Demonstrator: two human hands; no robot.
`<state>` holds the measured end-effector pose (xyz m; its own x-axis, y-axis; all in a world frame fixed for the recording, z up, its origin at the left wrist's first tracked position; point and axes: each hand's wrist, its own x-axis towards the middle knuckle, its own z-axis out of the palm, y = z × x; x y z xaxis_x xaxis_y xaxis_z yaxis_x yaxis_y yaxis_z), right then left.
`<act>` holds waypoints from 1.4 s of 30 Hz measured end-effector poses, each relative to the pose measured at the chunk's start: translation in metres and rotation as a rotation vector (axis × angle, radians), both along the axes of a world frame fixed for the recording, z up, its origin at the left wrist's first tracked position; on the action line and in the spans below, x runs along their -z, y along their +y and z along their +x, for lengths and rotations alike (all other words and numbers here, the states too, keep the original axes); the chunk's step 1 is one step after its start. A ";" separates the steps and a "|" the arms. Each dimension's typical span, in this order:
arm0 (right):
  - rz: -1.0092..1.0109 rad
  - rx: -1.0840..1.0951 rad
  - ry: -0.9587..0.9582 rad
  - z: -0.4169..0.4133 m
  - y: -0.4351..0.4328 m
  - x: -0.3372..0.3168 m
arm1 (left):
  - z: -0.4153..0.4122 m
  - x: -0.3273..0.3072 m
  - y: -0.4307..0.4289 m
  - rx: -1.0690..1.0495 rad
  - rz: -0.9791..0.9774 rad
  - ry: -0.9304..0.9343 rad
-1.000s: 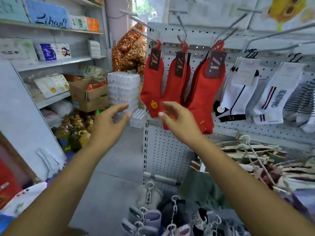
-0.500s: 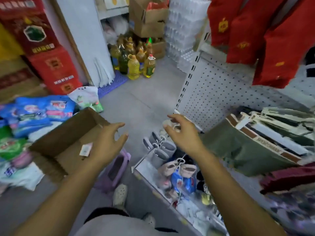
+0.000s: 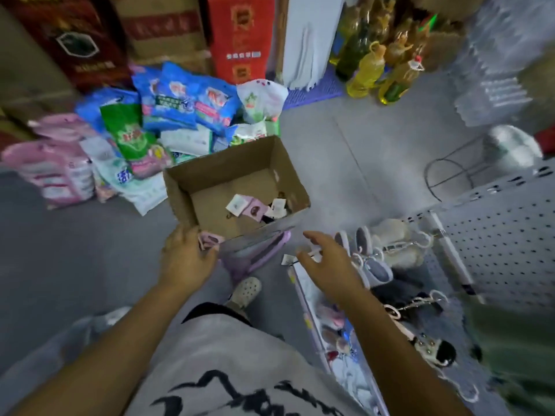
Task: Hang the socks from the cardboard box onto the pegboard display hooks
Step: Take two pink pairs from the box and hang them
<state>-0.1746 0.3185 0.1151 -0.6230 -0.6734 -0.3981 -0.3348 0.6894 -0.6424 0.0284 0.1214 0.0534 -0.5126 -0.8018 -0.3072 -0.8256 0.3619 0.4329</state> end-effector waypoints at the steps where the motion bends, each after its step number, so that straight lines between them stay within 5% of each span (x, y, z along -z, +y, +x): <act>1: 0.019 -0.013 -0.012 -0.005 -0.015 0.005 | -0.001 0.008 -0.010 -0.036 0.007 -0.037; 5: 0.063 -0.003 -0.052 -0.029 -0.077 0.030 | -0.009 0.041 -0.051 -0.220 0.152 -0.111; 14: 0.310 -0.307 -0.153 -0.087 -0.200 0.135 | -0.035 0.103 -0.080 -0.600 0.396 0.157; 20: 0.414 -0.526 -0.251 -0.088 -0.259 0.233 | -0.033 0.128 -0.062 -0.681 0.182 0.161; 23: 0.435 -0.618 -0.086 -0.086 -0.282 0.277 | -0.034 0.140 -0.057 -0.732 0.030 0.119; 27: 0.476 -0.510 -0.183 -0.077 -0.295 0.317 | -0.035 0.149 -0.055 -0.783 -0.023 0.148; 31: 0.462 -0.570 -0.288 -0.074 -0.289 0.331 | -0.036 0.152 -0.056 -0.815 -0.034 0.135; 37: 0.467 -0.601 -0.703 -0.051 -0.289 0.321 | -0.037 0.153 -0.059 -0.785 -0.026 0.124; 42: 0.464 -0.840 -0.659 -0.006 -0.276 0.333 | -0.036 0.151 -0.060 -0.800 -0.046 0.101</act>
